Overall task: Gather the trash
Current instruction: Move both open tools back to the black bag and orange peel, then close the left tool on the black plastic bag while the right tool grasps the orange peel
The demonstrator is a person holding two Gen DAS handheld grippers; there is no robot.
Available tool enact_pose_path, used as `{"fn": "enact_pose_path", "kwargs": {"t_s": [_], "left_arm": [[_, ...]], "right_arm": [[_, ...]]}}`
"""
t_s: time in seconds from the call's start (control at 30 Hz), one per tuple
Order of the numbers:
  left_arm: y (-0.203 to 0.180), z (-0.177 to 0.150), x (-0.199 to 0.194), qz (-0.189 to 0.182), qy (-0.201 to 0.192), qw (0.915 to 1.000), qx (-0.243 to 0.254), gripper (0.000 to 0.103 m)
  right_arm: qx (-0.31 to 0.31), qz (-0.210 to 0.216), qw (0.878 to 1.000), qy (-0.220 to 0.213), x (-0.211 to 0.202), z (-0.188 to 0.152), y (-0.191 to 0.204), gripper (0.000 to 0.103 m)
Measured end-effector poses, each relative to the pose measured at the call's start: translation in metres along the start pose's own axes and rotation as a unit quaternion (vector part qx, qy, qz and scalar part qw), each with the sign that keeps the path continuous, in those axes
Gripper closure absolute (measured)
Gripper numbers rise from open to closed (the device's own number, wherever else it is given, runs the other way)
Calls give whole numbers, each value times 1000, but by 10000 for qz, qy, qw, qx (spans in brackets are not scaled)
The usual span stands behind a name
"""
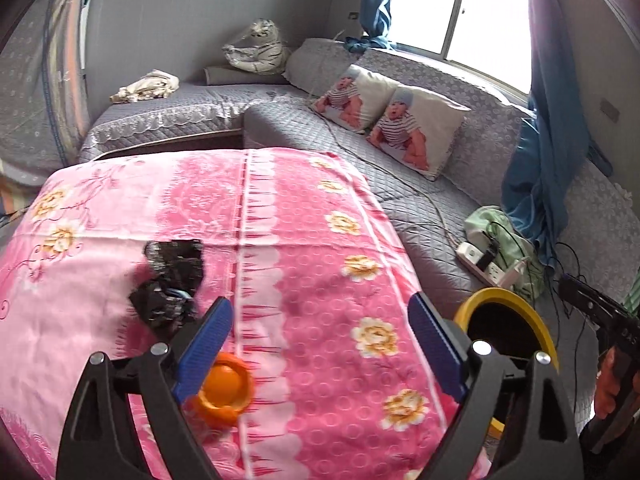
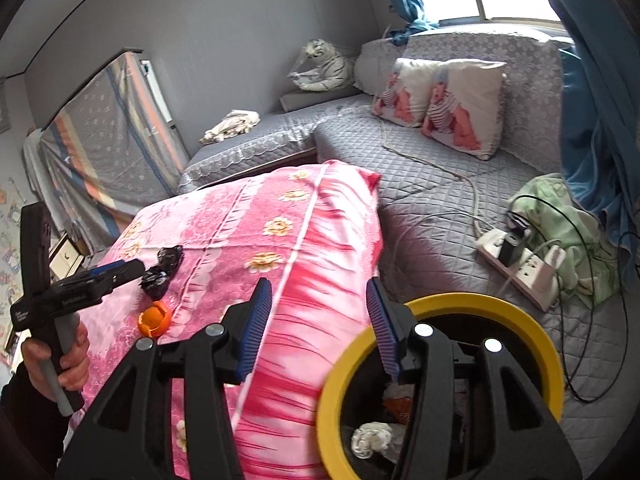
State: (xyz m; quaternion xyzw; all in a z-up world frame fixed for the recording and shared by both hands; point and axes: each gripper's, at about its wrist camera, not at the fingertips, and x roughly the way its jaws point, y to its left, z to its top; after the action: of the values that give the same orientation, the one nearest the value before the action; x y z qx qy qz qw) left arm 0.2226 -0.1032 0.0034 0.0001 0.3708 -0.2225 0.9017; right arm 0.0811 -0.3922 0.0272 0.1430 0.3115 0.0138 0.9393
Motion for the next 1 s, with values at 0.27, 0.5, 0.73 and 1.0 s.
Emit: {"fn": "enact_pose_path", "kwargs": {"t_s": [0.27, 0.5, 0.73, 1.0], "left_arm": [[87, 5, 16, 669, 146, 9971, -339, 15], [121, -1, 46, 752, 456, 9951, -454, 14], [131, -2, 66, 884, 541, 9936, -457, 14], [146, 3, 94, 1125, 724, 9896, -538, 14]], "right_arm": [[-718, 1079, 9895, 635, 66, -17, 96, 42], [-1281, 1660, 9693, 1282, 118, -44, 168, 31], [-1438, 1660, 9647, 1452, 147, -53, 200, 29], [-1676, 1380, 9639, 1541, 171, -56, 218, 29]]}}
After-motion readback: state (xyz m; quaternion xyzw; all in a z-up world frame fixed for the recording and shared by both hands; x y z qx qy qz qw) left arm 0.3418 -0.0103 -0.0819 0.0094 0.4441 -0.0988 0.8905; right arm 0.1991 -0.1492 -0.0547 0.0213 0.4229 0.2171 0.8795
